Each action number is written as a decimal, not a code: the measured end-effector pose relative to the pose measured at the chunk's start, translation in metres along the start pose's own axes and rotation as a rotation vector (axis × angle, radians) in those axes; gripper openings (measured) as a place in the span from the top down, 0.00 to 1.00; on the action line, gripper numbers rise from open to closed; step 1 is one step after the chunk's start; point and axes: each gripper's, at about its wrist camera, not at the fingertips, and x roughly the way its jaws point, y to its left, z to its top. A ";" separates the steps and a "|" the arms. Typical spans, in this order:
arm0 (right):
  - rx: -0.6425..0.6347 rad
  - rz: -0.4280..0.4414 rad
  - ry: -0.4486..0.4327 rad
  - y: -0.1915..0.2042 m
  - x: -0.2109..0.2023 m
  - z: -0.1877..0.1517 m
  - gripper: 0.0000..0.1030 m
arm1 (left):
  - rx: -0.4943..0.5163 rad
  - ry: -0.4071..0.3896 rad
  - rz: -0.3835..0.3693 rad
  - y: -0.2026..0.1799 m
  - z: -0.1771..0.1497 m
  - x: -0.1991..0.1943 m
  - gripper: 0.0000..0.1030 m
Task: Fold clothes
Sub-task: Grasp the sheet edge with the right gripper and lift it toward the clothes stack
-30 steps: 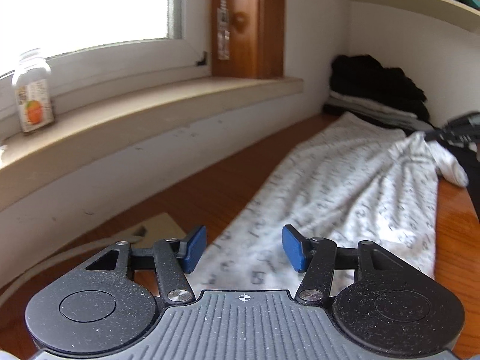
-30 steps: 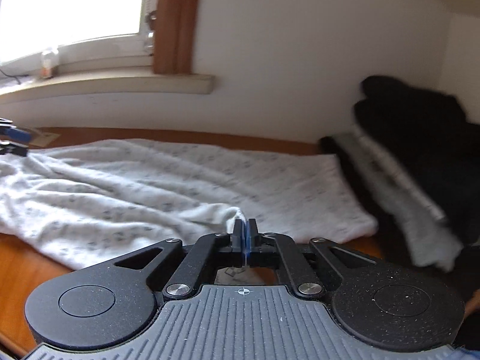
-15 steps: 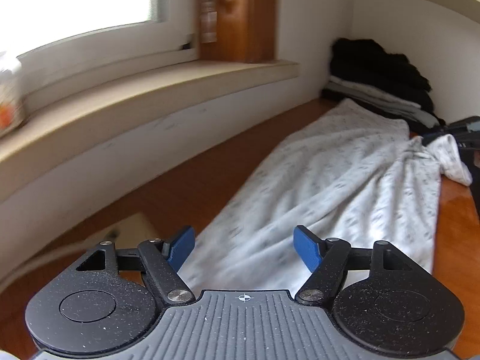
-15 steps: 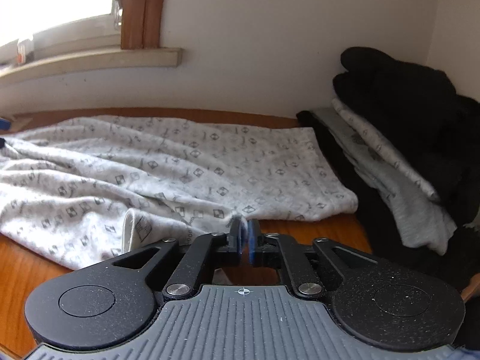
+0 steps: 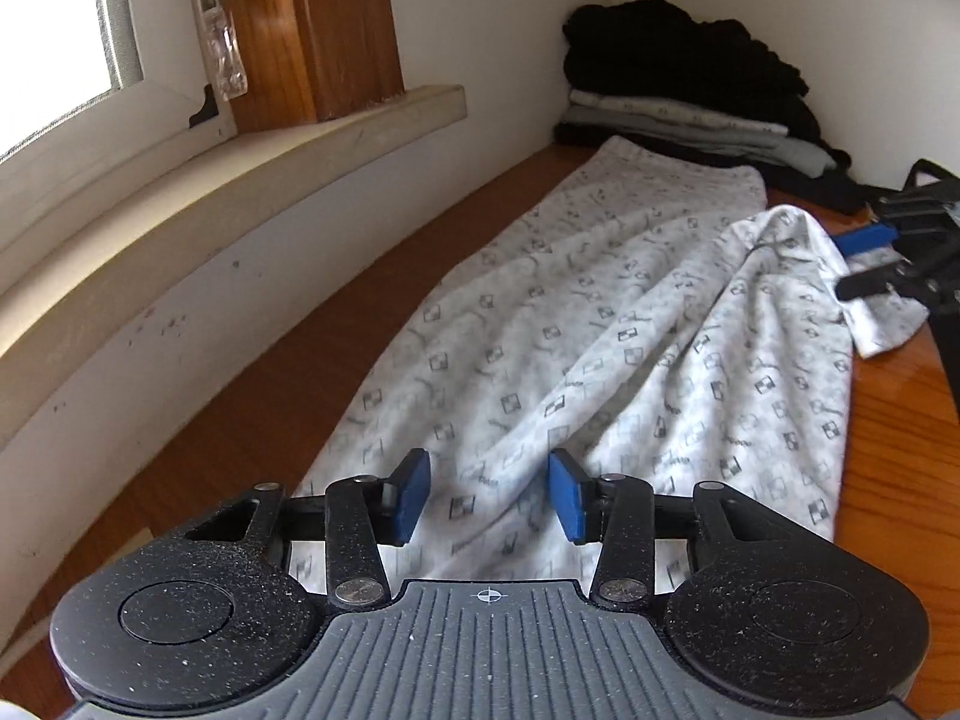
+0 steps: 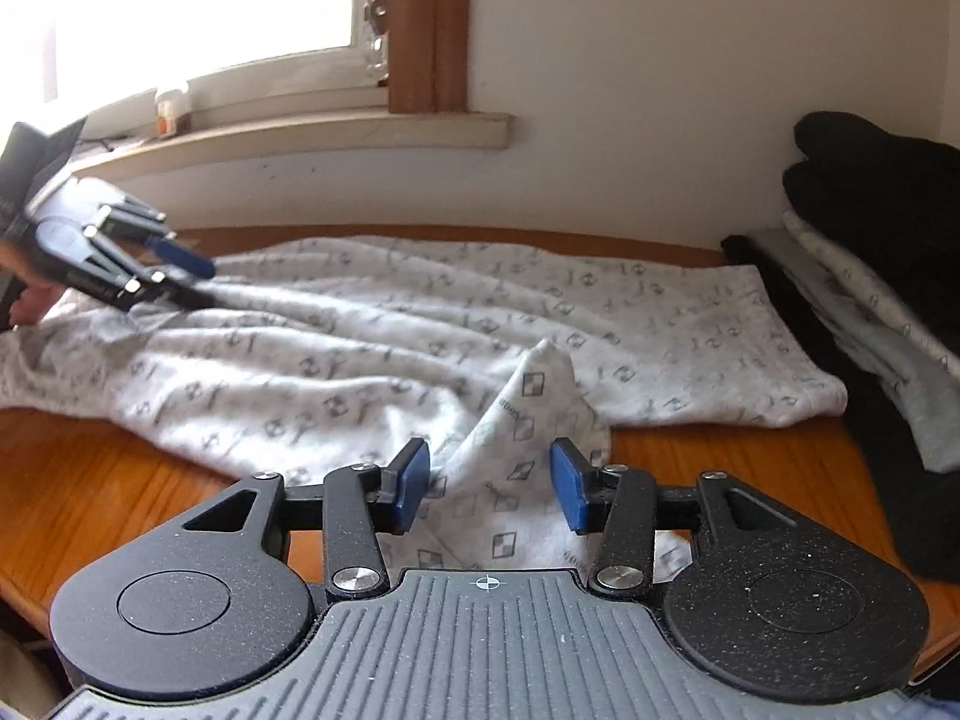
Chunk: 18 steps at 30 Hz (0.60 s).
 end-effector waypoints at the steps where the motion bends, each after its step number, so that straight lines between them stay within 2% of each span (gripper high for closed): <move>1: 0.001 0.003 -0.001 0.001 -0.002 -0.002 0.55 | -0.002 -0.002 0.001 0.000 0.001 0.001 0.54; 4: 0.006 0.013 -0.004 0.006 -0.006 -0.007 0.49 | -0.019 -0.014 0.011 0.001 0.004 0.004 0.58; 6: 0.011 0.019 -0.005 0.008 -0.010 -0.011 0.49 | -0.019 -0.010 0.020 0.000 0.006 0.008 0.59; 8: 0.024 0.038 -0.011 0.014 -0.015 -0.015 0.49 | -0.015 -0.005 0.029 -0.001 0.008 0.012 0.65; 12: 0.000 0.075 0.010 0.029 -0.016 -0.024 0.48 | -0.023 -0.010 0.044 0.000 0.010 0.016 0.66; 15: -0.017 0.067 0.021 0.034 -0.015 -0.029 0.48 | -0.025 -0.010 0.059 0.001 0.011 0.018 0.68; 18: -0.001 0.065 0.018 0.030 -0.015 -0.031 0.48 | -0.023 -0.008 0.066 0.001 0.011 0.019 0.76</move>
